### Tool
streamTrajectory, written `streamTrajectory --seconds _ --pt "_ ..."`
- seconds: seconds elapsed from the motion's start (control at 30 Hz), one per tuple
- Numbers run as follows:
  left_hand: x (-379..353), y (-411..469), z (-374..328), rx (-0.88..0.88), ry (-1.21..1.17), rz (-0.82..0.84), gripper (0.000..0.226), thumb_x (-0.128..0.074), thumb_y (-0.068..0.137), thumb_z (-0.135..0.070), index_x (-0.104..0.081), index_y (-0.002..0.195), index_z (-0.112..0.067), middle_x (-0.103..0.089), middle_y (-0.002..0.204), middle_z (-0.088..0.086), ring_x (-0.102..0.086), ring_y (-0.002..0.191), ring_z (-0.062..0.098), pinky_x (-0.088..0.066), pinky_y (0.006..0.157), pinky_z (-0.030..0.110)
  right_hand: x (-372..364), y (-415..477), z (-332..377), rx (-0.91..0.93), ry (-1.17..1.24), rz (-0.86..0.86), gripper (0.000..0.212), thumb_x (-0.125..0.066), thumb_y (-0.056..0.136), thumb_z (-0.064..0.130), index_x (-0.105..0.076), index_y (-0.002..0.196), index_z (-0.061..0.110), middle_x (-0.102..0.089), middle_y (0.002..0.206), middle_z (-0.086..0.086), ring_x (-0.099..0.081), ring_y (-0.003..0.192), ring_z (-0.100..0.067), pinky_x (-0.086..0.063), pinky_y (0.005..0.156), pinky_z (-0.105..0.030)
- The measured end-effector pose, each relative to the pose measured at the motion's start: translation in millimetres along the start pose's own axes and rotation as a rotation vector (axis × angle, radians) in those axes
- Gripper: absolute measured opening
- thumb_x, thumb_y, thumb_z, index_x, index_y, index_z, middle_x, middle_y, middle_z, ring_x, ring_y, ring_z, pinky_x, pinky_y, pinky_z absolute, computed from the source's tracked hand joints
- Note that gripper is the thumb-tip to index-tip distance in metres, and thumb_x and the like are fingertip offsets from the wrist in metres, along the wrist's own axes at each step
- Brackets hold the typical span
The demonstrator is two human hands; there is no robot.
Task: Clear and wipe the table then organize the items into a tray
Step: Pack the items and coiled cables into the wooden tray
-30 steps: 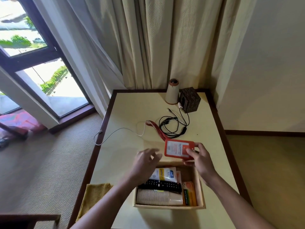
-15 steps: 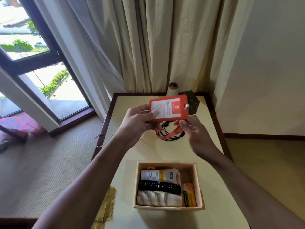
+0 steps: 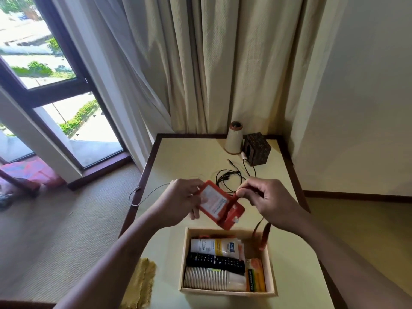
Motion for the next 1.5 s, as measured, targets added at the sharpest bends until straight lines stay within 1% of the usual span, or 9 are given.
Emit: streamTrajectory --seconds 0.17,0.27,0.33,0.53,0.7,0.9,1.1,1.23,1.5 --pt "-11 -10 -10 -0.007 -0.544 0.169 0.028 -0.066 0.097 -0.006 -0.061 0.117 0.013 -0.069 0.098 0.029 -0.067 0.068 0.035 -0.059 0.061 0.038 5 5 2 -0.043 0.338 -0.100 0.016 -0.065 0.093 0.027 -0.071 0.091 0.013 -0.067 0.069 0.007 -0.060 0.060 -0.003 -0.044 0.055 -0.015" --pt "-22 -7 -12 0.013 -0.831 -0.012 0.027 -0.064 0.097 -0.003 -0.059 0.117 0.015 -0.065 0.096 0.030 -0.065 0.066 0.033 -0.058 0.062 0.041 -13 5 -12 -0.097 0.412 -0.170 0.023 -0.059 0.100 0.013 -0.073 0.087 0.025 -0.067 0.070 0.008 -0.059 0.057 -0.009 -0.047 0.051 -0.032" --pt "-26 -5 -8 0.040 -0.891 -0.200 0.023 -0.065 0.095 -0.004 -0.063 0.113 0.010 -0.068 0.096 0.030 -0.066 0.067 0.035 -0.060 0.064 0.042 -27 -1 -19 -0.106 0.261 -0.199 0.038 -0.054 0.103 0.011 -0.069 0.079 0.036 -0.061 0.065 0.011 -0.050 0.053 -0.004 -0.042 0.053 -0.026" --pt "-10 -2 0 -0.069 -0.309 -0.594 0.017 -0.065 0.099 -0.004 -0.073 0.103 -0.019 -0.077 0.081 0.009 -0.072 0.061 0.029 -0.063 0.058 0.040 -42 -16 -28 -0.150 0.046 -0.095 0.021 -0.055 0.104 0.024 -0.074 0.111 0.028 -0.067 0.078 0.005 -0.060 0.073 -0.005 -0.052 0.069 -0.025" --pt "-15 4 7 -0.032 0.172 -0.253 0.029 -0.059 0.092 0.009 -0.076 0.103 -0.012 -0.070 0.067 -0.002 -0.067 0.056 0.018 -0.060 0.058 0.048 -10 -11 -8 0.012 -0.153 -0.075 0.017 -0.062 0.099 0.021 -0.076 0.109 0.020 -0.068 0.095 0.015 -0.064 0.089 -0.004 -0.056 0.081 -0.029" --pt "-23 -11 -11 0.032 -0.519 0.193 0.026 -0.065 0.097 -0.001 -0.063 0.120 0.011 -0.073 0.099 0.030 -0.071 0.074 0.041 -0.064 0.065 0.043 22 -11 2 -0.005 0.205 -0.225 0.013 -0.066 0.096 0.014 -0.078 0.100 0.018 -0.075 0.088 0.015 -0.069 0.091 -0.001 -0.052 0.077 -0.011" --pt "-48 -9 2 0.051 -0.958 -0.192 0.017 -0.064 0.096 -0.002 -0.068 0.112 0.004 -0.069 0.100 0.034 -0.072 0.070 0.038 -0.063 0.068 0.044 -19 -20 -22 -0.238 0.412 -0.283 0.024 -0.060 0.099 0.007 -0.076 0.098 0.025 -0.075 0.077 0.012 -0.059 0.064 0.002 -0.046 0.062 -0.012" --pt "-55 -17 10 -0.003 -0.771 -0.452 0.017 -0.067 0.095 -0.006 -0.069 0.111 0.000 -0.076 0.099 0.026 -0.075 0.081 0.044 -0.065 0.074 0.046 -31 -27 -39 -0.457 0.520 -0.353 0.017 -0.066 0.096 0.012 -0.079 0.093 0.022 -0.079 0.086 0.006 -0.067 0.078 -0.002 -0.046 0.076 -0.024" --pt "-55 -28 4 -0.384 -0.004 -0.533 0.020 -0.075 0.090 0.001 -0.080 0.103 -0.014 -0.081 0.100 -0.003 -0.077 0.090 0.013 -0.063 0.076 0.035 -28 -23 -58 -0.714 1.292 -0.244 0.034 -0.044 0.090 -0.014 -0.077 0.097 -0.010 -0.072 0.107 -0.028 -0.073 0.090 -0.032 -0.062 0.085 -0.037"
Point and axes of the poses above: each hand's wrist, its own y-axis towards the middle knuckle, its own x-axis out of the back of the hand, z = x × y, the point moved 6 cm from there along y, towards the middle knuckle
